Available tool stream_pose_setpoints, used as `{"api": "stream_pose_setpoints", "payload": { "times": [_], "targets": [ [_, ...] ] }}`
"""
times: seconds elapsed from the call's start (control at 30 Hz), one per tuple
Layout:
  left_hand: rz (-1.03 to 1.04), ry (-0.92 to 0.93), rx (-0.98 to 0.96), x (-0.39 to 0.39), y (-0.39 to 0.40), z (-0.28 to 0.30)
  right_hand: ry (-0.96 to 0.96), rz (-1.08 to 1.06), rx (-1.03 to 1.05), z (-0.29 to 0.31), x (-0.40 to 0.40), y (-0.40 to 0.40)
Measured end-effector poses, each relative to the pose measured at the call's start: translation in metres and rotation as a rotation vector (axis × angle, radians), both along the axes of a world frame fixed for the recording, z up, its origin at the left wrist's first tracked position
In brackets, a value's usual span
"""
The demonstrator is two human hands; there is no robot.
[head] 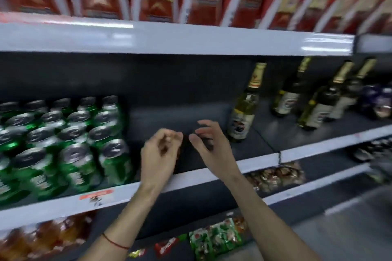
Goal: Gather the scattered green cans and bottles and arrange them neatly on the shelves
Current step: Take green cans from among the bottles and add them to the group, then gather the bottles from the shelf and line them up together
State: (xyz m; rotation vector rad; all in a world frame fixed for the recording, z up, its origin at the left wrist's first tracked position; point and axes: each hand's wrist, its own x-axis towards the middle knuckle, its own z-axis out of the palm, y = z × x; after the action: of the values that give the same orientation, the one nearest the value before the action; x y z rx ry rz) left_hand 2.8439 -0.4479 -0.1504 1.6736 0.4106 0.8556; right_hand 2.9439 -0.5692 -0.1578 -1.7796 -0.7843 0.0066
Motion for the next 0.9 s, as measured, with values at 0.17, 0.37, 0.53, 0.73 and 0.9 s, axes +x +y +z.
{"api": "stream_pose_setpoints", "payload": {
  "times": [0.17, 0.37, 0.53, 0.73, 0.9],
  "targets": [
    [-0.129, -0.022, 0.061, 0.094, -0.043, 0.022, -0.078, -0.143, 0.102, 0.03, 0.052, -0.086],
    [-0.182, 0.014, 0.084, 0.196, -0.096, 0.056, -0.162, -0.365, 0.174, 0.05, 0.146, -0.194],
    [-0.033, 0.053, 0.101, 0.248, -0.119, 0.066, -0.249, -0.613, 0.163, 0.058, 0.249, -0.256],
    [0.117, -0.005, -0.015, 0.27, -0.123, 0.057, -0.18, -0.746, 0.121, 0.066, 0.346, -0.281],
    [0.023, -0.124, 0.081, 0.255, -0.151, 0.053, -0.02, -0.696, 0.075, 0.072, 0.397, -0.275]
  ]
}}
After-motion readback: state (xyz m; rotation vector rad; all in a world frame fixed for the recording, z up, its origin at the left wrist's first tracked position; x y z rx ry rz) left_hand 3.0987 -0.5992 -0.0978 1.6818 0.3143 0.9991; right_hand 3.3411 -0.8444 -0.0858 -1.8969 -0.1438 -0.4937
